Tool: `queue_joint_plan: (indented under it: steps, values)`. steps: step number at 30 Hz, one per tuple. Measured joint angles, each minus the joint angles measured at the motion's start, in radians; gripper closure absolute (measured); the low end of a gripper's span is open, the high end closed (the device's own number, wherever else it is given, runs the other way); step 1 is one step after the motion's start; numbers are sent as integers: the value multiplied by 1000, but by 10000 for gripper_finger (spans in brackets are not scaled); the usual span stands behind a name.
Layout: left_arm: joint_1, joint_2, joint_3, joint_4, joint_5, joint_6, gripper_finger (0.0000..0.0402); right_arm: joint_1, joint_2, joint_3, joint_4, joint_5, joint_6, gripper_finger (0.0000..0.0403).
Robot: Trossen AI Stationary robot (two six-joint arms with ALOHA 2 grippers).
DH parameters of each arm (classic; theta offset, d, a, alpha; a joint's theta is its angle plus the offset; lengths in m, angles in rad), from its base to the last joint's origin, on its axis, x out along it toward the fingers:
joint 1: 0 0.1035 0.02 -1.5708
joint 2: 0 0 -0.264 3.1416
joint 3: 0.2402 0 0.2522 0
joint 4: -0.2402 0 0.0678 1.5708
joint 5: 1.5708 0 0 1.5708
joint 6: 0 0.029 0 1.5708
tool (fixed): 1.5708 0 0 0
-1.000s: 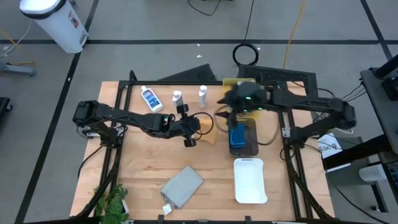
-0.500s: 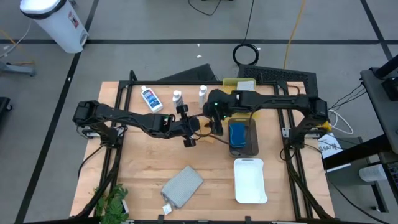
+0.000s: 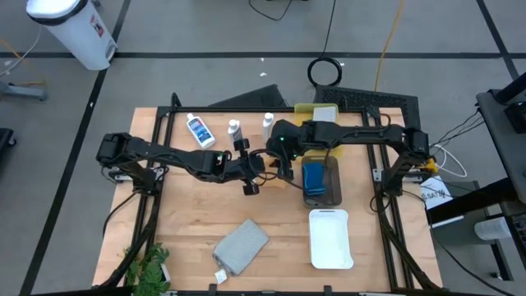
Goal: Pick & Place Kitchen Items
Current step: Put the orange towel into the yellow bin
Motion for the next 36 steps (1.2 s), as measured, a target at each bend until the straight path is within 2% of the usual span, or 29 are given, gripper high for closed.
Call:
queue_joint_plan:
  steps: [6, 13, 17, 21, 25, 30, 36]
  values:
    - [-1, 0, 0, 8, 10, -33, 345, 0, 0, 0, -16, -38, -70, 390]
    - [-20, -62, 9, 2, 58, -26, 331, -2, -77, 0, -136, -38, -110, 398]
    - [-15, -144, 9, 0, 104, -19, 331, -2, -146, -2, -182, -35, -106, 399]
    - [-6, -224, 10, -15, 105, -46, 331, -2, -233, -2, -205, -29, -132, 400]
    - [1, -268, 10, -34, 100, -72, 330, -21, -330, -2, -231, 55, -190, 401]
    - [0, -278, 10, -12, 100, -38, 330, -98, -427, 0, -275, 101, -292, 401]
    - [1, -278, 10, -17, 100, -38, 330, -272, -460, -5, -290, 98, -406, 402]
